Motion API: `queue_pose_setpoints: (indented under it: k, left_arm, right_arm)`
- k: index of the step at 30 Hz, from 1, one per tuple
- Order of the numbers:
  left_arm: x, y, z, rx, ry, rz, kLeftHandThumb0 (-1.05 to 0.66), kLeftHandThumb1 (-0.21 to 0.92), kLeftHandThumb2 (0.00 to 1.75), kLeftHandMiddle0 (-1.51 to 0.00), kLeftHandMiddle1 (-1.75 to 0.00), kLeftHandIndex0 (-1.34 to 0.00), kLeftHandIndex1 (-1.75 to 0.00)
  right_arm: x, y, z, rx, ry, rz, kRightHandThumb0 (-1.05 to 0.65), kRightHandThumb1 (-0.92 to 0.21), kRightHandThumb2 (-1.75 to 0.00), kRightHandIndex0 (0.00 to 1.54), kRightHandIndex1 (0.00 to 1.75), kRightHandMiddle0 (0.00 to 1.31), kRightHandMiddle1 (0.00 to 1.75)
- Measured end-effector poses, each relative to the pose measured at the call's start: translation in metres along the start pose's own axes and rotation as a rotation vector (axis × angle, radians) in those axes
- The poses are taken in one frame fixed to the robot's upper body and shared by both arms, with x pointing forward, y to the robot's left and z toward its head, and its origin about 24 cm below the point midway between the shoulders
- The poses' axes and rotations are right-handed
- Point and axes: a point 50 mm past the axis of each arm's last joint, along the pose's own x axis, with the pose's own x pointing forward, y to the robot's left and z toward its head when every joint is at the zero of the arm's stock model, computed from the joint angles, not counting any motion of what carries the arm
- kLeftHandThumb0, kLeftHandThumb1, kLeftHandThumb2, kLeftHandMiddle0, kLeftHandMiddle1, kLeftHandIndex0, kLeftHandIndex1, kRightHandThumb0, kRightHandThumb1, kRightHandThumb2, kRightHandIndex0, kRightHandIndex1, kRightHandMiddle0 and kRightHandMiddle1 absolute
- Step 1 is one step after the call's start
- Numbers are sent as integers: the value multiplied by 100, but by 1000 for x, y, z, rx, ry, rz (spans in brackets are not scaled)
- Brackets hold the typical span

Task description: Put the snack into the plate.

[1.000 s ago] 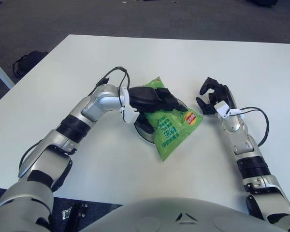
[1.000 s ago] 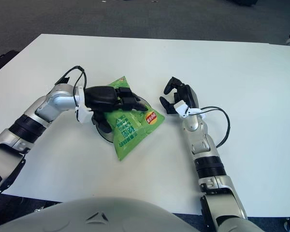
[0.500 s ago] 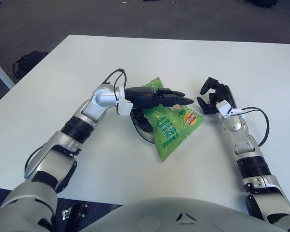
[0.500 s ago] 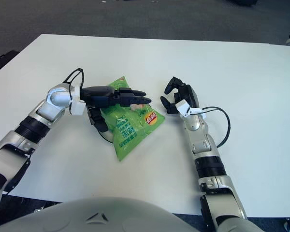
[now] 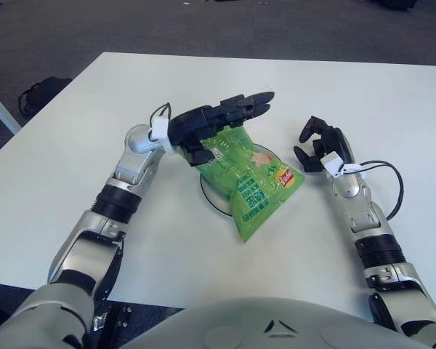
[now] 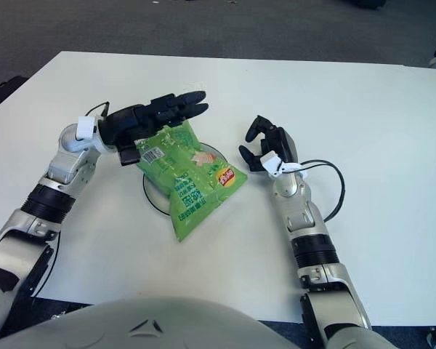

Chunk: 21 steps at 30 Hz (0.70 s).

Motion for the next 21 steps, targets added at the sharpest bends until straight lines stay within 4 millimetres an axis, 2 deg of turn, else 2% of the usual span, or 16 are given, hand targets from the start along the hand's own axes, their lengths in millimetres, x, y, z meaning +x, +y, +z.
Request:
queue_pose_setpoints:
  k: [7, 12, 16, 21]
  left_arm:
    - [-15, 21, -2, 6, -44, 268, -91, 90, 31, -14, -5, 0, -31]
    - [-26, 41, -22, -127, -28, 419, -93, 92, 36, -20, -7, 0, -40]
    - [-34, 51, -26, -237, -96, 438, -97, 92, 42, -22, -8, 0, -42]
    - [-54, 52, -15, -189, -138, 448, -101, 92, 47, -23, -9, 0, -45]
  right_arm:
    - [0, 1, 1, -16, -7, 10, -50, -27, -137, 127, 175, 65, 175]
    - [0, -2, -1, -34, -6, 10, -51, -26, -139, 128, 175, 67, 175]
    - [1, -1, 1, -41, -16, 13, -51, -25, -140, 128, 175, 67, 175]
    - [1, 0, 1, -36, -17, 19, -51, -25, -139, 129, 175, 67, 175]
